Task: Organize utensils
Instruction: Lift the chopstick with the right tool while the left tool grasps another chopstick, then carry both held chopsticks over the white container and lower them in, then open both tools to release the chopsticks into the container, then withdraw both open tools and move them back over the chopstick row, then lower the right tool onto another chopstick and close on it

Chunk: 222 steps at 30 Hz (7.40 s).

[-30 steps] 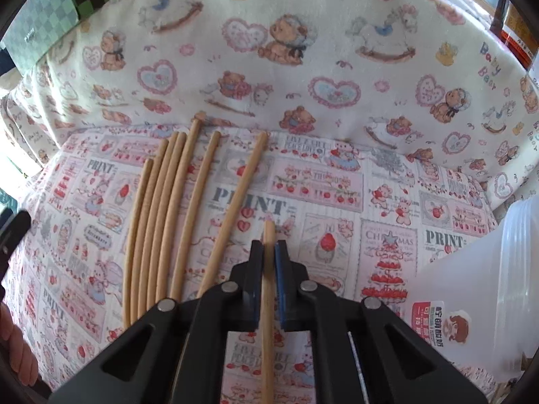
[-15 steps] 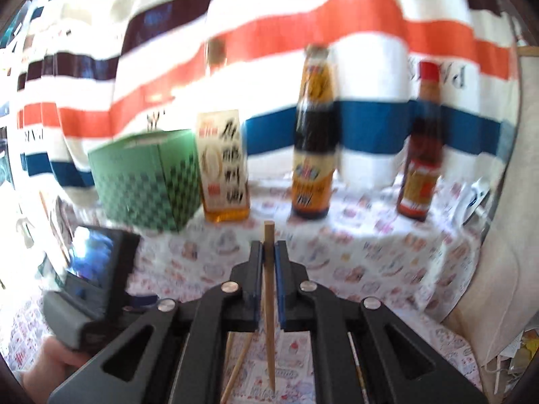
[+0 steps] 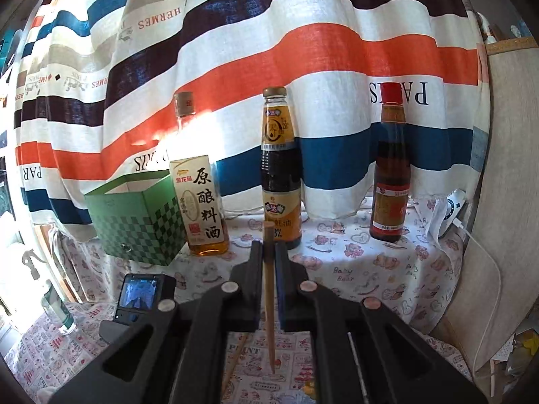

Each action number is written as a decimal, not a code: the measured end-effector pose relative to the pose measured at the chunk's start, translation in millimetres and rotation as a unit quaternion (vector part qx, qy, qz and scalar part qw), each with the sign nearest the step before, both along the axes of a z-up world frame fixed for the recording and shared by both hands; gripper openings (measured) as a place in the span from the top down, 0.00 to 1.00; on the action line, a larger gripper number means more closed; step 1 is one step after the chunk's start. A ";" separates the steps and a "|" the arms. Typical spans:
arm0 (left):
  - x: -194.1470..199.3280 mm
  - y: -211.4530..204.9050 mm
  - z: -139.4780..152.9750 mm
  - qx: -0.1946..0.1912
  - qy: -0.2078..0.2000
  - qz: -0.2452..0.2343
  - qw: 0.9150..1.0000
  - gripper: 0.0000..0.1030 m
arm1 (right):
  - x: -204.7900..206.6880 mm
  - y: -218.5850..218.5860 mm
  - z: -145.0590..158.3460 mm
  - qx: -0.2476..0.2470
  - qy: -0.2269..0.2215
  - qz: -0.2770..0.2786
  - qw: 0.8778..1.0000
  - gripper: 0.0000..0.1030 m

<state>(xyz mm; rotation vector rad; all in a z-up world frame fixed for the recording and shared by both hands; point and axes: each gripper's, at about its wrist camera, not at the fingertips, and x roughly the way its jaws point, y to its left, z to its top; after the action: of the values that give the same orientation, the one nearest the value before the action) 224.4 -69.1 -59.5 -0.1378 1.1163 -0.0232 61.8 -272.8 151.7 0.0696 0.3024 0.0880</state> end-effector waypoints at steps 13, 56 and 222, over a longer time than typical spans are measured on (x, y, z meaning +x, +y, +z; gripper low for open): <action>36.5 -35.6 0.1 0.024 0.043 0.001 0.999 0.94 | -2.4 -18.0 6.3 0.018 -0.003 -0.005 1.000 0.94; -151.0 -106.6 282.0 -0.162 -0.430 -0.156 0.874 0.94 | -12.3 -130.2 22.7 0.090 -0.031 -0.086 0.992 0.94; -110.1 107.2 35.6 0.083 -0.233 0.025 0.969 0.01 | 197.8 88.0 -199.6 -0.048 0.330 0.009 0.943 0.93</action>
<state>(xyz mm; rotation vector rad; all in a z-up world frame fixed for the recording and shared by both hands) 114.3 38.0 -24.0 -0.0078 0.6403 0.0790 259.6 -184.8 -47.9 -0.0029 0.9791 0.0664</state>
